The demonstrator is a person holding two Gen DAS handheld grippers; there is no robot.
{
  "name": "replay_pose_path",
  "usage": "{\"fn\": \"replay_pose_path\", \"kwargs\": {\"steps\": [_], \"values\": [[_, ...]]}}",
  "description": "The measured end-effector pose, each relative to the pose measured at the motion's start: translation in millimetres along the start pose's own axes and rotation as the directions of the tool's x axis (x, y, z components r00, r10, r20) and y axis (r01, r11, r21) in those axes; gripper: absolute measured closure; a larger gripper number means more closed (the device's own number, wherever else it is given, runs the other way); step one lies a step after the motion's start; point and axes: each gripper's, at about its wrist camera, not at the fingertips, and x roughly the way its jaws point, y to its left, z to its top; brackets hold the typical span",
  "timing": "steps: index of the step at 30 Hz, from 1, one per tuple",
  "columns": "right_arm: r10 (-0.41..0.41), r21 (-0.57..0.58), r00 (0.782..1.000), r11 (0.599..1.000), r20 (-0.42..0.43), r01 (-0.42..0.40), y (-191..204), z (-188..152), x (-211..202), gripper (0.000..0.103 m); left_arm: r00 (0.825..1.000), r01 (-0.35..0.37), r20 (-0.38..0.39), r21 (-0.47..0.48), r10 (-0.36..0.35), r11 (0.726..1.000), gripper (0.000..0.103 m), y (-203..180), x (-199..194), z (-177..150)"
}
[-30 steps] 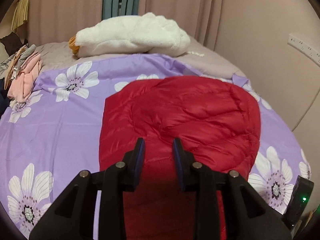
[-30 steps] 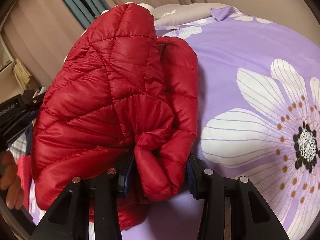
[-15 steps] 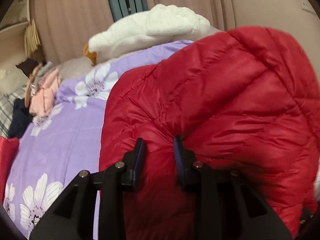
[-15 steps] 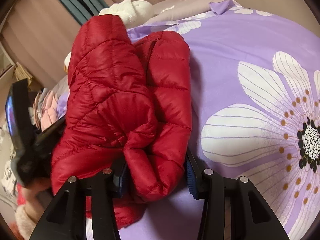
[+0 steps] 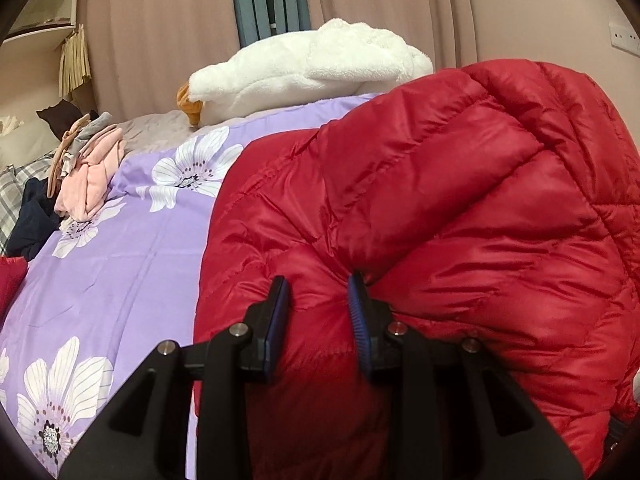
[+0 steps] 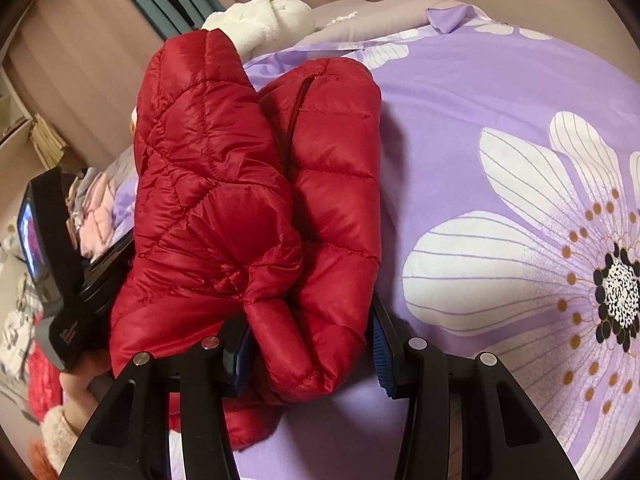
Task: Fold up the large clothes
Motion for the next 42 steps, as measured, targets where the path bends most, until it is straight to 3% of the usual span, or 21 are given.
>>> {"fn": "replay_pose_path", "kwargs": {"steps": [7, 15, 21, 27, 35, 42], "values": [[0.035, 0.008, 0.999, 0.999, 0.013, -0.036, -7.4, -6.4, -5.4, 0.057, 1.0, 0.002, 0.001, -0.003, -0.002, 1.0, 0.07, -0.6, 0.7, 1.0], [0.017, -0.01, 1.0, 1.0, 0.002, -0.017, -6.2, -5.0, -2.1, 0.056, 1.0, 0.012, -0.025, 0.027, -0.012, 1.0, 0.07, 0.9, -5.8, 2.6], [-0.028, -0.048, 1.0, 0.998, 0.011, 0.029, 5.8, -5.1, 0.6, 0.056, 0.982, 0.177, -0.067, -0.026, -0.179, 0.984, 0.07, 22.6, -38.2, -4.4], [-0.026, -0.047, 1.0, 0.999, -0.013, 0.025, 3.6, -2.6, 3.3, 0.056, 0.98, 0.189, -0.079, 0.039, -0.185, 0.981, 0.07, 15.2, -43.2, -22.7], [-0.055, -0.062, 0.998, 0.997, -0.02, 0.054, 6.1, -1.1, 8.7, 0.054, 0.966, 0.223, -0.151, 0.073, -0.21, 0.972, 0.07, 11.6, -29.1, -19.5], [-0.012, -0.033, 1.0, 0.999, -0.008, 0.011, -1.0, 2.2, -6.8, 0.054, 0.968, 0.227, -0.121, 0.041, -0.221, 0.973, 0.07, 21.7, -47.0, -18.8]]}}
